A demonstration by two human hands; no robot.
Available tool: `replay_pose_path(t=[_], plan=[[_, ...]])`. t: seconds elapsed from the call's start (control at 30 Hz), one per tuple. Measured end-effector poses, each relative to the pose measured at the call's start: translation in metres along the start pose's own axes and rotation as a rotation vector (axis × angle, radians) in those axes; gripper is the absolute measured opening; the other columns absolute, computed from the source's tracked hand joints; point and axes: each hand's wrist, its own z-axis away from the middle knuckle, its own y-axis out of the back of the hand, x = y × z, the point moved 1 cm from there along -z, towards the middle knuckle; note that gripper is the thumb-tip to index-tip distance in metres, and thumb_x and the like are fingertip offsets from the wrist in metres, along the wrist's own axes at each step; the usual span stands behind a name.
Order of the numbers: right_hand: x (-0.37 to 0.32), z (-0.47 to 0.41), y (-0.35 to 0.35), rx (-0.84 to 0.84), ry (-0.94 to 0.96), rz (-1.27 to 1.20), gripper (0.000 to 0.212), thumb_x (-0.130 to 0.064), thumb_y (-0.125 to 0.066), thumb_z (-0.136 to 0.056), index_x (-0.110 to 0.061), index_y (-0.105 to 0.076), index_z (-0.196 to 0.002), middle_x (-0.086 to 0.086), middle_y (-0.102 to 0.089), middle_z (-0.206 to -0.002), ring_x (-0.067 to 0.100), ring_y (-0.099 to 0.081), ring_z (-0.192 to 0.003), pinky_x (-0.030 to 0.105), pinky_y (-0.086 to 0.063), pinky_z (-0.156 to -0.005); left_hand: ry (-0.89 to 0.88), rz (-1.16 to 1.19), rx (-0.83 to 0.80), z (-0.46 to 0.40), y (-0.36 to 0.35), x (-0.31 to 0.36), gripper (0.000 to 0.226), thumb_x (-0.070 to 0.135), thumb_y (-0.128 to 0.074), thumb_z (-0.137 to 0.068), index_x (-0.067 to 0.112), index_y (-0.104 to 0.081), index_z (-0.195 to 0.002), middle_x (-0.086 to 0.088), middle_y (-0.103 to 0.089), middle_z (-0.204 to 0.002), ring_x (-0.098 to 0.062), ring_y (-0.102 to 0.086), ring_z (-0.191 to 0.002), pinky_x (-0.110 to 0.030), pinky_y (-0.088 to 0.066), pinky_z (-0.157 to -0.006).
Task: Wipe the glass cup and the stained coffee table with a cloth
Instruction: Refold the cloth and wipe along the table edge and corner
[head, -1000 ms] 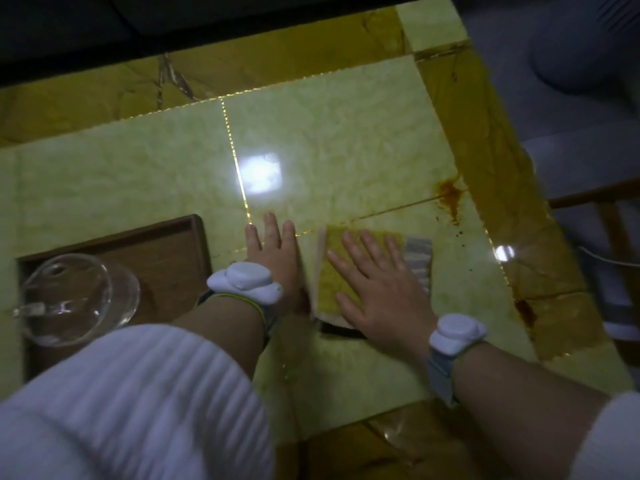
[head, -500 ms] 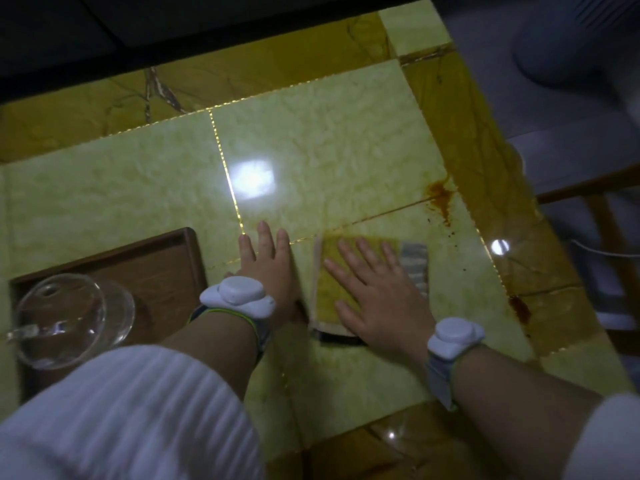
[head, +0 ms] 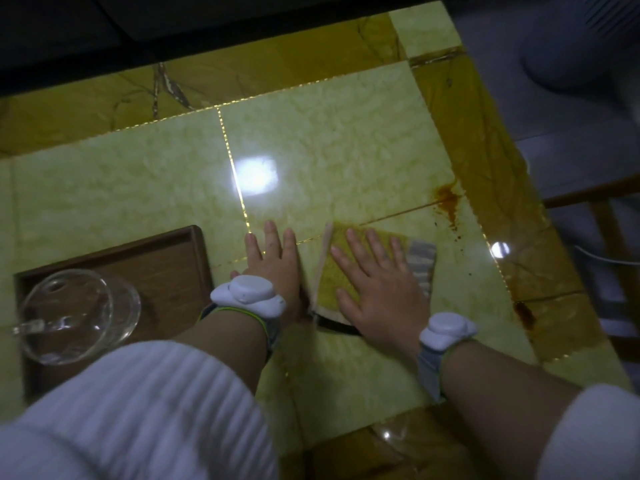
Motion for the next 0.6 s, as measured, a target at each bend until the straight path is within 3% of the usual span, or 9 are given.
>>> replay_pose_path(t=[0.23, 0.4, 0.6], plan=[[0.0, -0.001, 0.001, 0.011, 0.004, -0.034, 0.066, -0.053, -0.038, -0.094, -0.028, -0.028, -0.154, 0.004, -0.016, -0.165, 0.03, -0.009, -0.153, 0.058, -0.006, -0.121, -0.003, -0.058, -0.041, 0.002, 0.003, 0.002, 0.083, 0.021, -0.048, -0.1, 0.022, 0.015, -0.154, -0.006, 0.028, -0.159, -0.037, 0.017, -0.148, -0.058, -0.023, -0.114], [0.009, 0.001, 0.002, 0.001, 0.058, -0.07, 0.064, -0.054, -0.037, -0.096, -0.028, -0.029, -0.154, 0.003, -0.016, -0.165, 0.028, -0.008, -0.153, 0.056, -0.004, -0.121, -0.007, -0.167, -0.113, 0.008, 0.014, 0.009, 0.122, 0.036, -0.076, -0.08, 0.014, 0.018, -0.153, -0.014, 0.027, -0.158, -0.044, 0.012, -0.147, -0.053, -0.023, -0.116], [0.042, 0.011, 0.006, -0.036, 0.086, -0.08, 0.065, -0.056, -0.034, -0.097, -0.031, -0.024, -0.156, 0.0, -0.008, -0.166, 0.024, -0.003, -0.153, 0.053, 0.0, -0.122, 0.025, -0.143, -0.009, 0.011, 0.023, 0.034, 0.111, 0.041, -0.075, -0.079, 0.018, 0.002, -0.155, -0.01, 0.016, -0.162, -0.041, 0.002, -0.148, -0.052, -0.025, -0.113]])
